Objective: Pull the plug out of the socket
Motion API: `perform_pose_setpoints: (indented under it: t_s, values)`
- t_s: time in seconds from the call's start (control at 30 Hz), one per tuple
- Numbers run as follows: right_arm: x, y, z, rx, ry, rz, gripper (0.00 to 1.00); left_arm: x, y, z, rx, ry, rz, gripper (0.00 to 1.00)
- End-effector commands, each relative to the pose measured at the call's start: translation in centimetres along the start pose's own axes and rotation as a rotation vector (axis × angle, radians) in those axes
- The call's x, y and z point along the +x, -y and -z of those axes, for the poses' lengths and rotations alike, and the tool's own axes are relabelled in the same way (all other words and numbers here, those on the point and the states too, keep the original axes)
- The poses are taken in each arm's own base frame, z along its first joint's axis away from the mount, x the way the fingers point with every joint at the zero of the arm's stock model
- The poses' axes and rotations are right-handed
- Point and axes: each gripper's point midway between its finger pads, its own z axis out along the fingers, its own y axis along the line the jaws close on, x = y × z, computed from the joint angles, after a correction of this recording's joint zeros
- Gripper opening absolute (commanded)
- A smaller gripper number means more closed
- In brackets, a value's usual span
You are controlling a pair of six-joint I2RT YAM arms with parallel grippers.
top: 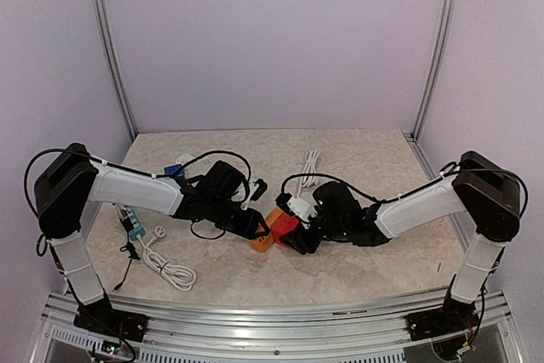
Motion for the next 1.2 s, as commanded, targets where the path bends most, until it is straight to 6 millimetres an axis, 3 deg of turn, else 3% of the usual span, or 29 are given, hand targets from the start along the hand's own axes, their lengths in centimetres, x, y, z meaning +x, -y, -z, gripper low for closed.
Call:
perform_pose_setpoints:
  t_s: [0.0, 0.23, 0.4, 0.53, 0.67, 0.8, 0.93, 1.03, 1.07, 1.17]
  values:
    - [-1.7, -1.5, 0.9, -0.02, 0.023, -0.001, 0.15, 3.3, -8.6, -0.3, -0.387, -0.101, 0.088, 0.18]
    - [-1.2, -0.9, 1.2, 0.019, 0.035, -0.066, 0.09, 3.5, -9.1, -0.3, -0.406, -0.1, 0.128, 0.18]
    - [-1.6, -1.3, 2.8, 0.001, 0.059, -0.071, 0.08, 2.6, -9.1, -0.1, -0.383, -0.077, 0.14, 0.19]
    - [-3.2, -0.5, 5.8, 0.047, 0.106, -0.079, 0.08, 0.2, -8.8, -0.3, -0.315, -0.03, 0.164, 0.19]
    - [-5.1, 1.6, 10.1, 0.139, 0.174, -0.104, 0.09, -4.1, -7.6, -1.4, -0.244, 0.031, 0.144, 0.2]
    - [-5.6, 4.2, 14.4, 0.214, 0.24, -0.165, 0.09, -6.7, -6.9, -4.7, -0.174, 0.033, 0.14, 0.21]
    - [-5.7, 5.6, 18.0, 0.272, 0.289, -0.202, 0.1, -9.2, -5.1, -7.7, -0.072, 0.05, 0.133, 0.21]
    - [-5.3, 6.3, 19.4, 0.303, 0.284, -0.211, 0.1, -10.3, -2.1, -10.1, 0.001, 0.039, 0.085, 0.21]
    - [-5.4, 6.5, 19.7, 0.312, 0.293, -0.211, 0.1, -11.8, -0.5, -10.3, 0.034, 0.062, 0.06, 0.21]
    - [-4.9, 6.8, 20.0, 0.325, 0.278, -0.219, 0.1, -12.4, 2.8, -12.5, 0.126, 0.047, 0.046, 0.21]
